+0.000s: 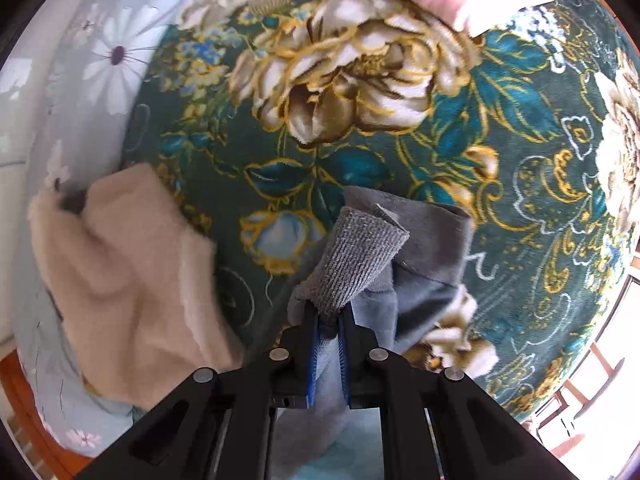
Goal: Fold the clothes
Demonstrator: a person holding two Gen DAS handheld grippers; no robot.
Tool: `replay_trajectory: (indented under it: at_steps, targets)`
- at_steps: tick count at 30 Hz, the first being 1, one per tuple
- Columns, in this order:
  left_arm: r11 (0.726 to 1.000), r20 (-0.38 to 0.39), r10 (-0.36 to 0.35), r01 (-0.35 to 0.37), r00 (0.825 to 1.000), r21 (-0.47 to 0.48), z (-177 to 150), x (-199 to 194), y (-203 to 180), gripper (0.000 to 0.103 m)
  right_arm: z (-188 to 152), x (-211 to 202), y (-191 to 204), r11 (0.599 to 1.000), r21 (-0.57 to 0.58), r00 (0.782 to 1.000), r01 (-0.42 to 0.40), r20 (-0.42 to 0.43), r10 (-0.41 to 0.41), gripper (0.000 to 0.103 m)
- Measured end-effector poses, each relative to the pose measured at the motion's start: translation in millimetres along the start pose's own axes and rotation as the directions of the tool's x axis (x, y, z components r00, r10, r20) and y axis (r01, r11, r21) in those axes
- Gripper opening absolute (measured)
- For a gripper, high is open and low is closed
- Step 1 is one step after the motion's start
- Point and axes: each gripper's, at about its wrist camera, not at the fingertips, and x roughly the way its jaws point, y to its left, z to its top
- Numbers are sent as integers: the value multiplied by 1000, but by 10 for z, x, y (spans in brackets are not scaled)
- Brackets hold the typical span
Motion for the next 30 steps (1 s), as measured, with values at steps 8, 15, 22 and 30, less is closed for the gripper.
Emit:
replay_trajectory:
  at_steps: [8, 15, 22, 30]
  targets:
    - [993, 0, -105, 105, 994, -55, 158, 167, 263, 33, 174, 223, 90, 995, -14, 995, -103, 6, 103, 27]
    - [995, 51, -82, 79, 995, 55, 100, -28, 765, 57, -111, -142, 124, 981, -136, 981, -141, 111, 157, 50]
    - [991, 21, -131, 131, 991, 15, 67, 75, 1415, 58, -853, -173, -103, 980, -119, 986, -157, 30, 162, 50]
    - [959, 21, -278, 278, 960, -54, 204, 442, 1643, 72, -1387, -617, -71, 974, -196, 988, -110, 82, 129, 50]
